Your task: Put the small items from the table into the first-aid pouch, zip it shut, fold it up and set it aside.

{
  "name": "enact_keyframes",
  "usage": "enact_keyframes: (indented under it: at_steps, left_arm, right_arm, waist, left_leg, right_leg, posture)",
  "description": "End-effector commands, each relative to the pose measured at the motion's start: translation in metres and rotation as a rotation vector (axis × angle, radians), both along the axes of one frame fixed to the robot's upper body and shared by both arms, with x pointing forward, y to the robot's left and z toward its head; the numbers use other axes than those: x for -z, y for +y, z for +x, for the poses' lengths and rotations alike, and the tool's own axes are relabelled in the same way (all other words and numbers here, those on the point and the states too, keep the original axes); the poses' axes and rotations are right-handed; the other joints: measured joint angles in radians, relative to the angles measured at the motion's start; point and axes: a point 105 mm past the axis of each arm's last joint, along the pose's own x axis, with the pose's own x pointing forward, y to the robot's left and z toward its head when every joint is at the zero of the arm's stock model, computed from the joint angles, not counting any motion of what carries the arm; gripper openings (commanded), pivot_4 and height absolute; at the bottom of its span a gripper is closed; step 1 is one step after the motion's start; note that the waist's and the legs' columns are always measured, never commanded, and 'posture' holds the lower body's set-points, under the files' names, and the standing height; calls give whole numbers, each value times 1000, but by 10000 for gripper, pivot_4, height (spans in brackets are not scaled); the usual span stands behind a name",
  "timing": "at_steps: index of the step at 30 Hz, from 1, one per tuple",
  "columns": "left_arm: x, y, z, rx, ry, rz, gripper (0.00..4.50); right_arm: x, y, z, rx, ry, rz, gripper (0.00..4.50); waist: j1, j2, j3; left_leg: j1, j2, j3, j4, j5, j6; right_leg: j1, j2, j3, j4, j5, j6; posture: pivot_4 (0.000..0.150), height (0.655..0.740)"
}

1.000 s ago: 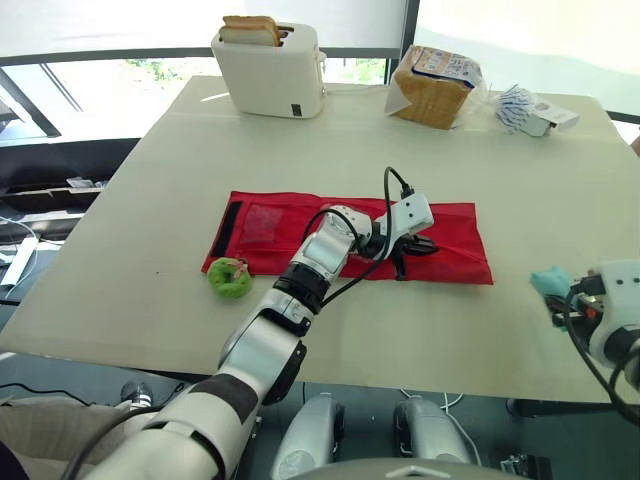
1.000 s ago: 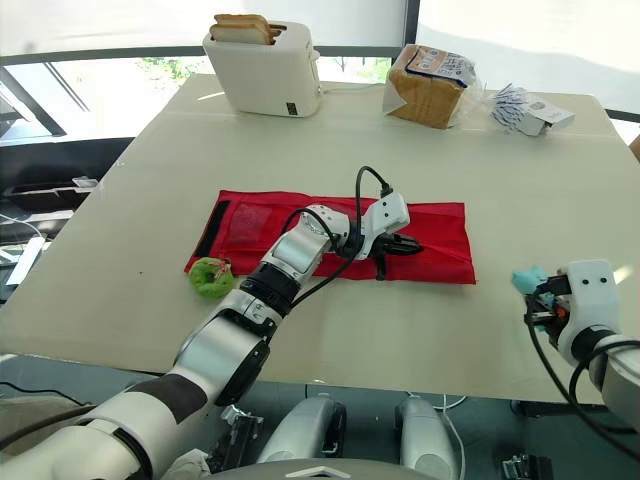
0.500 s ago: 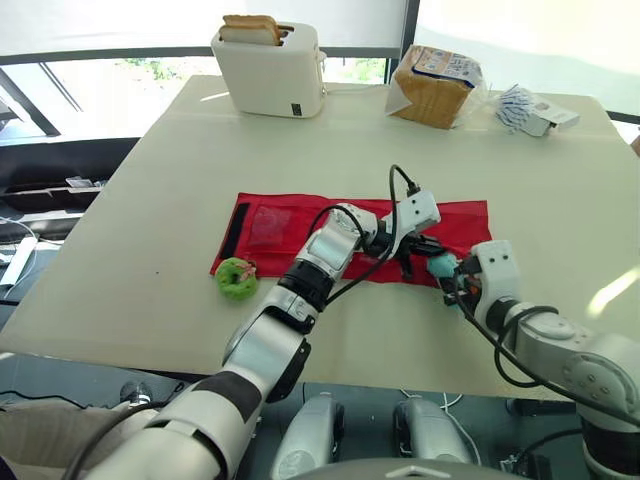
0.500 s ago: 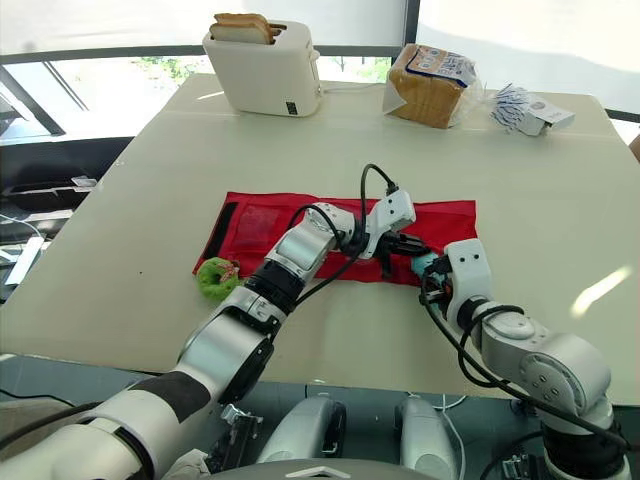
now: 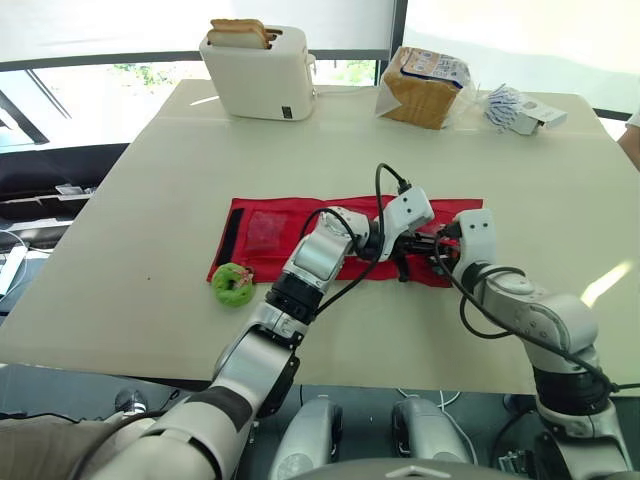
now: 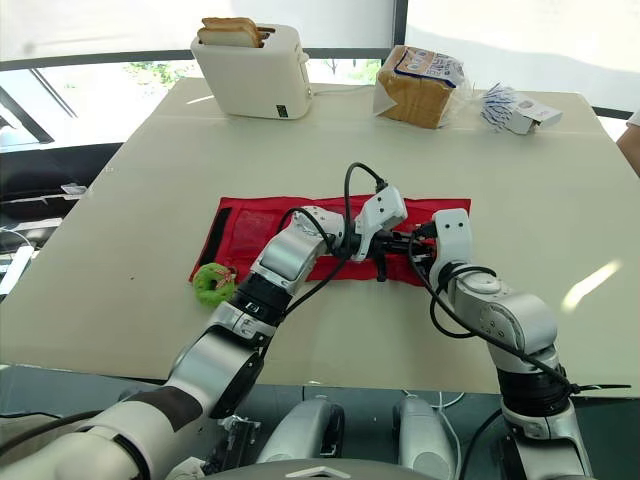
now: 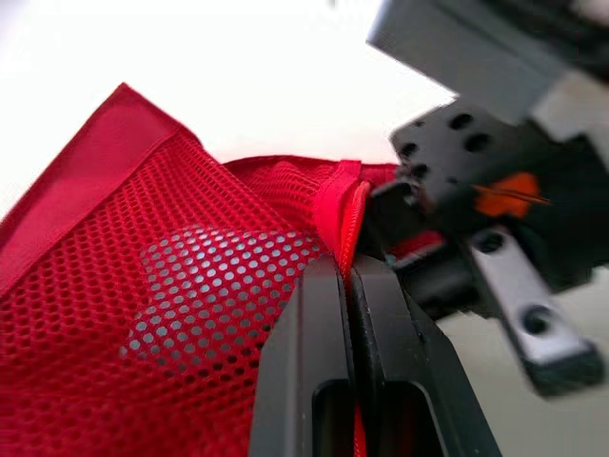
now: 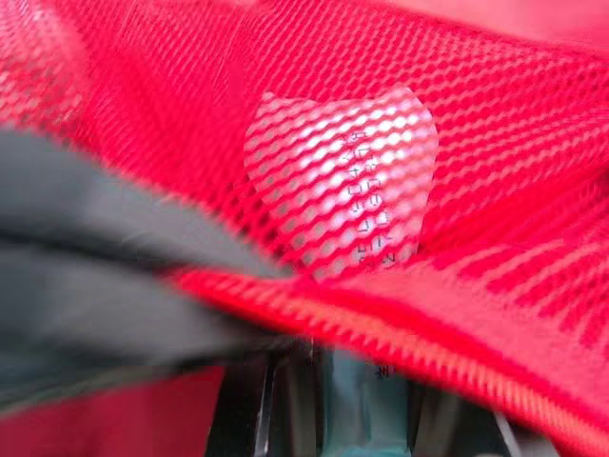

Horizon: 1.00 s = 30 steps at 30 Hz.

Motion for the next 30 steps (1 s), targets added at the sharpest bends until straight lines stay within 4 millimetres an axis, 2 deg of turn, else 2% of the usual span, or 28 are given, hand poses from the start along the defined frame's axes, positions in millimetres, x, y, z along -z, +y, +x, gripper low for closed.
enact_keyframes:
  at_steps: [1,3,4,6,10,16,19,22,24,28,30]
  left_arm:
    - [-3,-7,-7,39,-2,-12,0]
    - [-3,-5,-2,19,-5,-7,0]
    - [-3,-3,1,12,-8,-3,0]
    - [-3,-1,7,1,-15,9,0]
    - [-5,0,14,0,-23,17,0]
    - [-7,-1,18,19,-36,28,0]
    - [-8,-2,18,27,-41,27,0]
    - [-9,-3,18,33,-43,28,0]
    - [-8,-3,18,36,-44,30,0]
    - [-7,-4,16,47,-45,34,0]
    - [-4,-5,12,58,-49,40,0]
  right_arm:
    - [6,-2,0,-29,-1,-16,17472]
    - [0,-4,-4,-45,-21,-21,27467]
    - [-6,-7,-10,-56,-38,-18,30497]
    - [-18,-11,-25,-99,-69,-14,30497]
    - [-28,-16,-53,-166,-84,-44,30497]
    - [-28,-27,-84,-185,-67,-57,30497]
    - [-25,-24,-90,-199,-69,-24,22456]
    - [-18,-21,-84,-198,-64,-18,8817]
    - [-12,-20,-76,-197,-55,-33,1375]
    - [-3,-21,-49,-160,-66,-55,446]
    - [-2,-24,-29,-123,-91,-58,446]
  waist:
    - [1,0,0]
    - [3,0,0]
    - [3,0,0]
    - [12,1,0]
    - [5,1,0]
    - [2,2,0]
    - [1,2,0]
    - [1,2,1]
    - [1,2,1]
    - [2,2,1]
    - [1,2,1]
  left_leg:
    - [0,0,0,0,0,0]
    - [-1,0,0,0,0,0]
    - [-1,0,0,0,0,0]
    - [-3,-1,-2,0,0,0]
    - [-4,-1,-2,0,-2,3]
    - [-4,0,-3,0,-2,4]
    - [-4,0,-2,0,-2,4]
    - [-4,0,-2,0,-2,4]
    - [-4,0,-2,0,-2,4]
    - [-3,-1,-1,0,-2,4]
    - [-4,-1,-1,0,-2,4]
  right_leg:
    - [0,0,0,0,0,0]
    - [-1,0,0,0,0,0]
    - [-1,0,0,0,0,0]
    - [-1,-2,-1,-1,0,0]
    - [-3,-1,-1,-1,0,0]
    - [-3,0,-2,-1,0,0]
    - [-3,-1,-2,0,0,0]
    - [-3,0,-2,0,0,0]
    - [-3,0,-2,0,0,0]
    - [-3,0,-1,0,0,0]
    - [-3,0,-1,0,0,0]
  posture:
    - [1500,7400]
    - [1500,7400]
    - [1500,7400]
    - [1500,7400]
    - [1500,7400]
    - [1500,7400]
    - [1500,7400]
    - [1500,7400]
    - [1500,7400]
    - [1500,7400]
    - [1500,7400]
